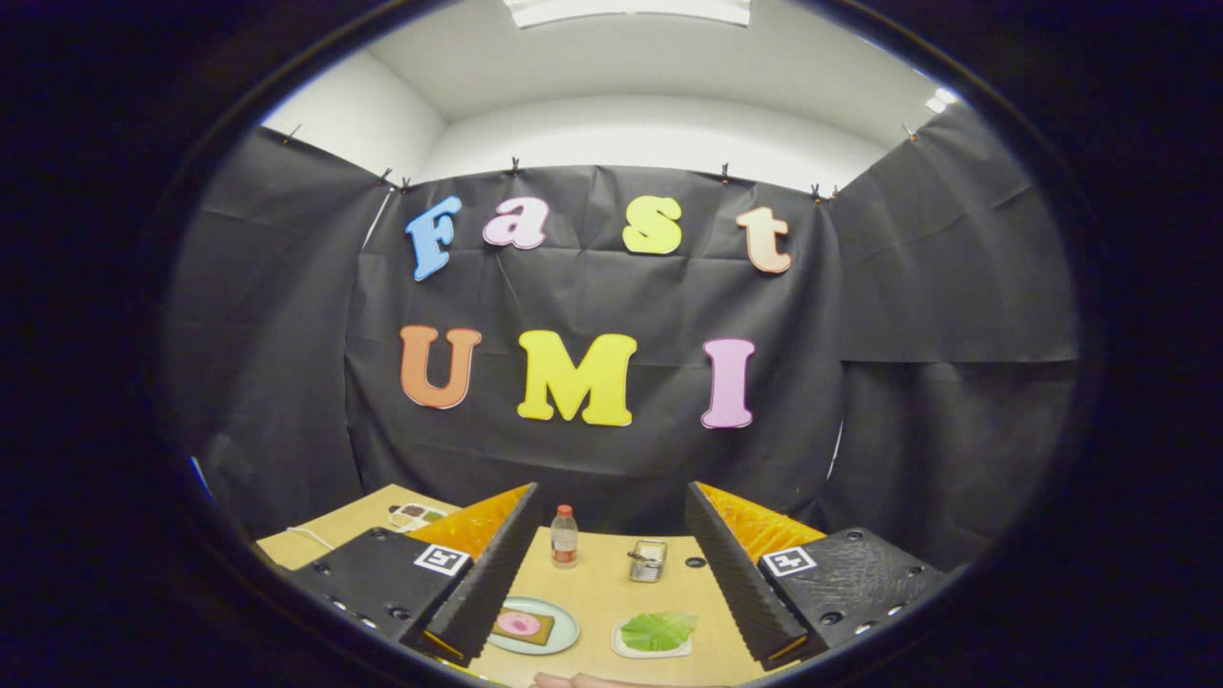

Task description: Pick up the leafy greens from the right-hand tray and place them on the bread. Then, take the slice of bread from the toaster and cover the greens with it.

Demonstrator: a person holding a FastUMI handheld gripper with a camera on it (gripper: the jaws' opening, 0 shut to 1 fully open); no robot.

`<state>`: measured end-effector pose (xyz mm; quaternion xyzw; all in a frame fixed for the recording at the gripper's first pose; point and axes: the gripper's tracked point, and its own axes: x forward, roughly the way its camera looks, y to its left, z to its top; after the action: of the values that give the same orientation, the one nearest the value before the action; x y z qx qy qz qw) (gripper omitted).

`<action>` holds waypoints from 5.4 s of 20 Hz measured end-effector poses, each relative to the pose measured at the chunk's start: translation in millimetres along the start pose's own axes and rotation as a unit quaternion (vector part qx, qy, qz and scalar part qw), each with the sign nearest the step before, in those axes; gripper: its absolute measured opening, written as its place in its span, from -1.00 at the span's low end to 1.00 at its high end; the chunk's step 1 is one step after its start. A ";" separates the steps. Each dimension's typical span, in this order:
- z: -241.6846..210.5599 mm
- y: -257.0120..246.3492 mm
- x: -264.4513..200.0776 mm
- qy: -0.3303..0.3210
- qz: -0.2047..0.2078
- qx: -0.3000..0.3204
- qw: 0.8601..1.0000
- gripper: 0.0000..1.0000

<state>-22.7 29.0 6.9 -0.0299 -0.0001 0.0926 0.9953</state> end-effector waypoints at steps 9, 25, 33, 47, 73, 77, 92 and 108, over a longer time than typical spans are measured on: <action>-111.8 -77.4 61.9 0.092 0.002 0.017 0.996 0.91; -364.2 -124.0 150.8 0.334 0.010 0.038 0.942 0.92; -454.7 -130.7 184.4 0.455 0.006 0.059 0.889 0.84; -472.7 -131.0 193.1 0.486 -0.013 0.042 0.873 -0.72; -463.0 -149.6 179.5 0.464 -0.052 -0.121 0.876 -0.97; -441.0 -133.5 177.2 0.438 -0.040 -0.106 0.892 -0.97; -301.2 -0.2 131.2 0.354 0.000 -0.082 0.932 -0.97; -316.4 217.6 132.4 0.377 0.063 -0.058 0.922 -0.98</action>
<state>69.1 248.0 -322.6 -0.1206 0.3713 0.1366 0.9105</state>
